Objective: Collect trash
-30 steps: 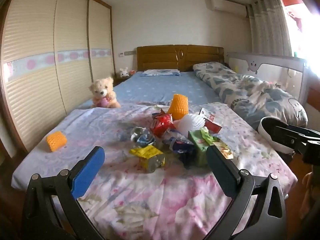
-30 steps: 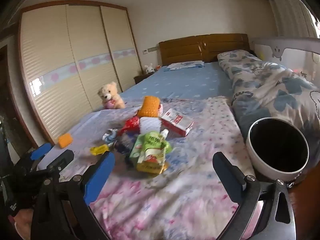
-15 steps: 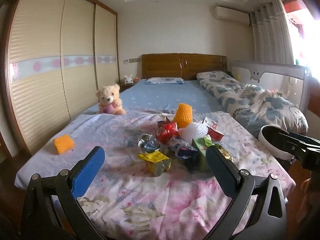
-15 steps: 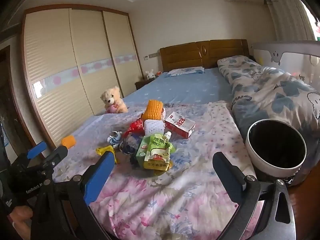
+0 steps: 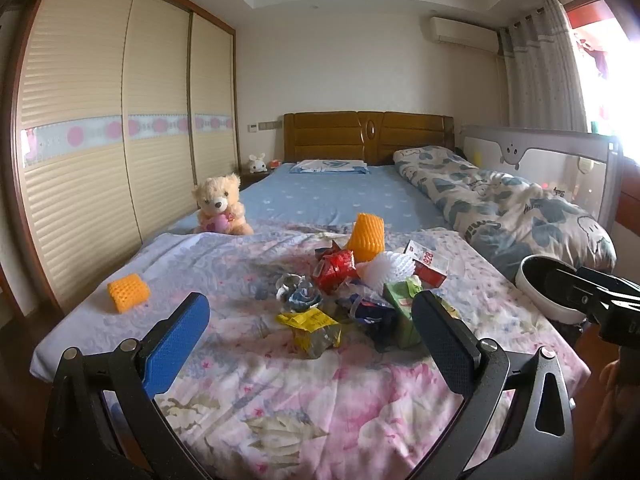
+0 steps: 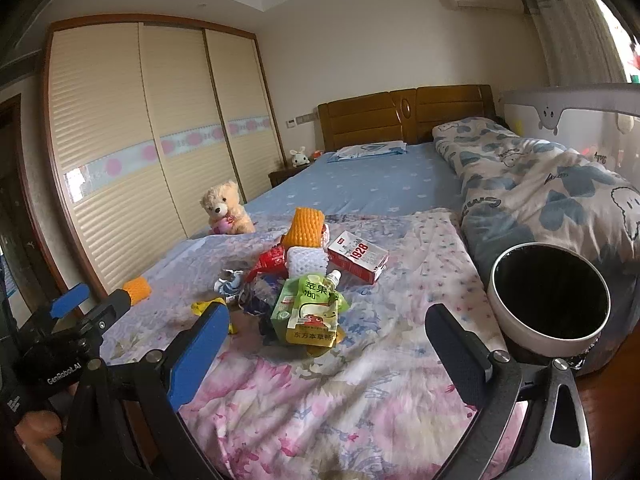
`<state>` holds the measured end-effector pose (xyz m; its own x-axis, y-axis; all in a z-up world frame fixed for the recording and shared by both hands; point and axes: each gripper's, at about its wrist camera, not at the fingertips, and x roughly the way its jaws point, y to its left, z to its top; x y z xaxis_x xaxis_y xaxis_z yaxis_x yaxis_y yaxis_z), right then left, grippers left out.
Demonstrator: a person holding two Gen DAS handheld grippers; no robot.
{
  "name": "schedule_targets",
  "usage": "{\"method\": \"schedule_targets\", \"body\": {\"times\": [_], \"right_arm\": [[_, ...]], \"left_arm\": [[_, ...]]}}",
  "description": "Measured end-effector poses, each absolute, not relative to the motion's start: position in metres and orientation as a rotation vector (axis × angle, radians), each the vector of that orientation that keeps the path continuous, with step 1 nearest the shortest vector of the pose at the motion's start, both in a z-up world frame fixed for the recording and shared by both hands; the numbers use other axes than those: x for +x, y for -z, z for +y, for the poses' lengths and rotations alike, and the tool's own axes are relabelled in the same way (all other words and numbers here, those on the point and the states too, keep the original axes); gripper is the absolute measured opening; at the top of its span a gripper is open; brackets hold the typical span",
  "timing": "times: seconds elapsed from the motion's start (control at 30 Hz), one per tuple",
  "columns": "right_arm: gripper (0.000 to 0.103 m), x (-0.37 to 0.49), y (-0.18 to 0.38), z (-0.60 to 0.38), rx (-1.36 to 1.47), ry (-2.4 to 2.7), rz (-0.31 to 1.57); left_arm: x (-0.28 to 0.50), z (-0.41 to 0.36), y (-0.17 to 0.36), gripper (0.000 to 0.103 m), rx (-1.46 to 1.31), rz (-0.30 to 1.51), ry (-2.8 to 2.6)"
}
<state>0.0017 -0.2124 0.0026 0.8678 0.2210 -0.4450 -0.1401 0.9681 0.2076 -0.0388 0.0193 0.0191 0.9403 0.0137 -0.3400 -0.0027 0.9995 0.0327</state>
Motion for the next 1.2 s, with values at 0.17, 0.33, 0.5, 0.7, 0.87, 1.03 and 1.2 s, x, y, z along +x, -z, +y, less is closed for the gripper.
{"method": "schedule_targets", "body": {"times": [0.17, 0.33, 0.5, 0.7, 0.87, 1.03, 1.2], "right_arm": [[0.099, 0.0016, -0.0017, -0.2126, 0.172, -0.197, 0.49], [0.099, 0.0016, -0.0027, -0.2123, 0.172, -0.2, 0.488], [0.099, 0.0022, -0.0036, -0.2122, 0.173, -0.202, 0.488], [0.099, 0.0024, -0.0045, -0.2112, 0.172, -0.206, 0.49], [0.099, 0.0023, -0.0054, -0.2109, 0.175, -0.21, 0.49], [0.099, 0.0024, -0.0046, -0.2111, 0.177, -0.211, 0.491], [0.099, 0.0028, -0.0047, -0.2108, 0.178, -0.212, 0.492]], "left_arm": [[-0.0369, 0.0181, -0.0206, 0.103, 0.036, 0.346, -0.006], [-0.0357, 0.0202, -0.0209, 0.103, 0.034, 0.348, -0.004], [-0.0332, 0.0223, -0.0223, 0.103, 0.033, 0.349, -0.001], [-0.0373, 0.0177, -0.0202, 0.103, 0.034, 0.347, -0.001], [-0.0371, 0.0149, -0.0199, 0.103, 0.037, 0.348, 0.002], [-0.0369, 0.0133, -0.019, 0.103, 0.039, 0.348, 0.005], [-0.0371, 0.0131, -0.0187, 0.103, 0.038, 0.349, 0.005]]}}
